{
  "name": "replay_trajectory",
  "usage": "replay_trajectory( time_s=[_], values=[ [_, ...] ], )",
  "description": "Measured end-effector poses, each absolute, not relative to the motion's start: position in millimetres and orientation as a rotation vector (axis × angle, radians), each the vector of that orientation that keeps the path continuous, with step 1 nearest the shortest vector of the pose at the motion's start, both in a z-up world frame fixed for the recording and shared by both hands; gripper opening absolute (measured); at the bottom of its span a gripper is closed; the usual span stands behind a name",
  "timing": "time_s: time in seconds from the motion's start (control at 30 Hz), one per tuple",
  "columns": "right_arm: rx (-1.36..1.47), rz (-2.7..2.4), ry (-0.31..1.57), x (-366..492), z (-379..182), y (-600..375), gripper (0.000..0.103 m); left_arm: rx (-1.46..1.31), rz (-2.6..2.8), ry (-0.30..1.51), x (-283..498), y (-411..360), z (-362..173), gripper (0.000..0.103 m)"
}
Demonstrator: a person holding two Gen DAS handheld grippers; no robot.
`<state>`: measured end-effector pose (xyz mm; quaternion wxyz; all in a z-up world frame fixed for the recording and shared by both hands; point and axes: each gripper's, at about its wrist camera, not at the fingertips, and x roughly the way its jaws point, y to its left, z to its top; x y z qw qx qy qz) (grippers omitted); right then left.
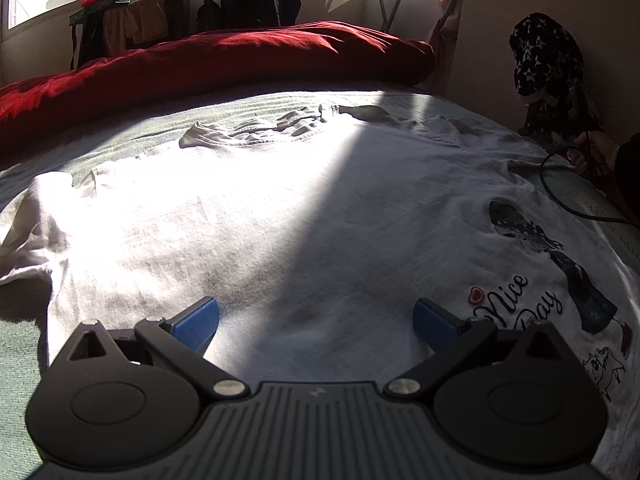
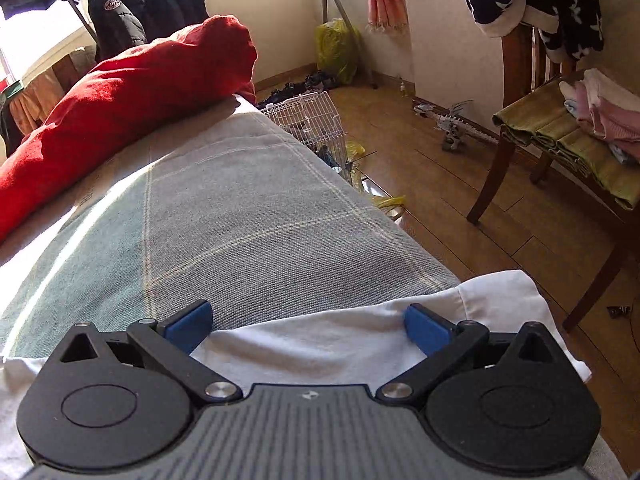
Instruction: Fold clothes
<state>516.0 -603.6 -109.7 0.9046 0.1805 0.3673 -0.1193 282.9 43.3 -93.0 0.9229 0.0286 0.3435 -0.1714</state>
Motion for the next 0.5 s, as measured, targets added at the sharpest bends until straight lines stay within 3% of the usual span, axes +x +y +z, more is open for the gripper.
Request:
replay_trajectory(
  time_s=[0.1, 0.2, 0.37, 0.5],
  values=[
    [0.422, -0.224, 0.697, 498, -89, -603, 0.103, 0.057, -0.355, 0.703, 282, 45, -93, 0.102],
    [0.466, -0.196, 0.749, 481, -81, -600, 0.103, 0.053, -0.358, 0.701, 281, 46, -93, 0.102],
    [0.331, -0.262, 0.845, 485, -98, -590, 0.103, 0.065, -0.355, 0.701, 280, 44, -90, 0.102],
    [0.413, -0.375, 0.818, 496, -109, -604, 0.103, 0.098, -0.359, 0.688, 277, 40, -84, 0.102]
  ],
)
